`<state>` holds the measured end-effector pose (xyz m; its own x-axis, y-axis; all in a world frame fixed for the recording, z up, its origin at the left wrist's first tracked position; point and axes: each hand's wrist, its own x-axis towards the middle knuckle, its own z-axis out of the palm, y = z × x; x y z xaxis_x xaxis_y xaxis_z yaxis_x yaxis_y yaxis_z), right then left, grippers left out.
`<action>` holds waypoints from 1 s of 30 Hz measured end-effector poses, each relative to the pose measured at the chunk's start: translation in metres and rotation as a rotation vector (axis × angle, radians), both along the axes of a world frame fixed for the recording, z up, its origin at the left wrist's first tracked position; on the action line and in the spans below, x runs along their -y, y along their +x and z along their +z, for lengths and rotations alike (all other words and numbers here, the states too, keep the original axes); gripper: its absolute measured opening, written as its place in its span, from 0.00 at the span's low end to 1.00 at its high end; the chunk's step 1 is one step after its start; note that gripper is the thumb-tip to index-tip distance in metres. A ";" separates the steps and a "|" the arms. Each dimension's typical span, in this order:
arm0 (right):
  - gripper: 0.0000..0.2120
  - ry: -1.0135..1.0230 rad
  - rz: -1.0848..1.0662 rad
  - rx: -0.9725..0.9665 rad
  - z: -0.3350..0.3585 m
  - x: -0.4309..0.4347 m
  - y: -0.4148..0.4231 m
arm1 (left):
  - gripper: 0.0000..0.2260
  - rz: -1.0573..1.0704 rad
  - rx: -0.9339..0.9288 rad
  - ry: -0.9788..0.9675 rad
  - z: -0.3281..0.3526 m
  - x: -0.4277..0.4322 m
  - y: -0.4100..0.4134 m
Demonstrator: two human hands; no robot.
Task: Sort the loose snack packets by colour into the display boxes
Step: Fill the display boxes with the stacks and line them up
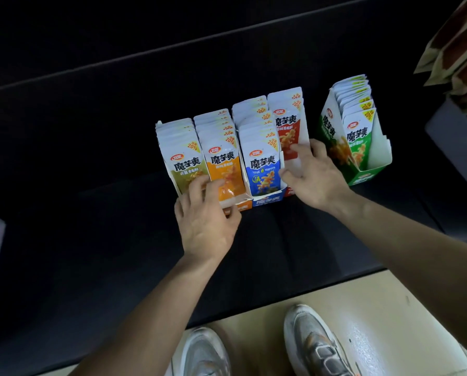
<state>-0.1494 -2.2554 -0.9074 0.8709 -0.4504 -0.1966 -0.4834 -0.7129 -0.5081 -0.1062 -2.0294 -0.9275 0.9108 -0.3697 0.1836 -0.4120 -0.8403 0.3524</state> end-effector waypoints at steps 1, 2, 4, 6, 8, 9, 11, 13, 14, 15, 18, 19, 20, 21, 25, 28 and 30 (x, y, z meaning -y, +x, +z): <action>0.35 0.003 0.006 -0.015 0.001 0.001 0.000 | 0.25 0.000 0.004 0.001 0.001 0.000 0.000; 0.35 0.006 0.011 -0.033 0.002 0.002 -0.001 | 0.25 0.005 0.006 0.002 0.002 -0.002 -0.001; 0.34 -0.020 0.027 -0.043 0.004 0.004 -0.008 | 0.25 0.027 0.029 0.018 0.004 -0.005 -0.001; 0.31 -0.104 0.028 0.023 0.007 0.009 -0.018 | 0.25 0.043 0.079 0.011 0.009 -0.004 0.001; 0.27 -0.213 -0.008 0.127 0.010 0.020 -0.033 | 0.24 0.014 0.090 -0.029 0.015 0.003 0.000; 0.27 -0.282 -0.047 0.163 0.010 0.028 -0.043 | 0.23 -0.017 0.080 -0.059 0.017 0.011 -0.002; 0.27 -0.421 -0.107 0.164 0.008 0.039 -0.057 | 0.22 -0.072 0.054 -0.108 0.021 0.025 -0.007; 0.29 -0.439 -0.111 0.084 0.002 0.050 -0.068 | 0.21 -0.136 0.024 -0.136 0.022 0.045 -0.016; 0.29 -0.398 -0.094 0.037 0.000 0.053 -0.070 | 0.21 -0.167 0.008 -0.142 0.022 0.054 -0.020; 0.29 -0.357 -0.067 -0.004 -0.002 0.054 -0.072 | 0.21 -0.199 -0.011 -0.143 0.022 0.064 -0.024; 0.25 -0.352 -0.009 -0.003 -0.008 0.052 -0.074 | 0.21 -0.302 -0.079 -0.125 0.020 0.087 -0.032; 0.22 -0.350 -0.005 0.010 -0.007 0.049 -0.074 | 0.20 -0.322 -0.095 -0.120 0.019 0.092 -0.034; 0.20 -0.335 0.011 0.016 -0.005 0.046 -0.074 | 0.20 -0.332 -0.110 -0.117 0.017 0.096 -0.035; 0.19 -0.309 0.042 0.020 -0.002 0.041 -0.076 | 0.20 -0.332 -0.126 -0.118 0.016 0.100 -0.036; 0.13 -0.162 0.135 0.050 0.012 0.031 -0.088 | 0.16 -0.327 -0.176 -0.149 0.009 0.113 -0.039; 0.11 -0.286 0.047 0.264 0.021 0.043 -0.091 | 0.15 -0.352 -0.196 -0.140 0.006 0.117 -0.041; 0.23 -0.476 0.034 0.356 0.026 0.057 -0.083 | 0.15 -0.363 -0.205 -0.120 0.006 0.119 -0.041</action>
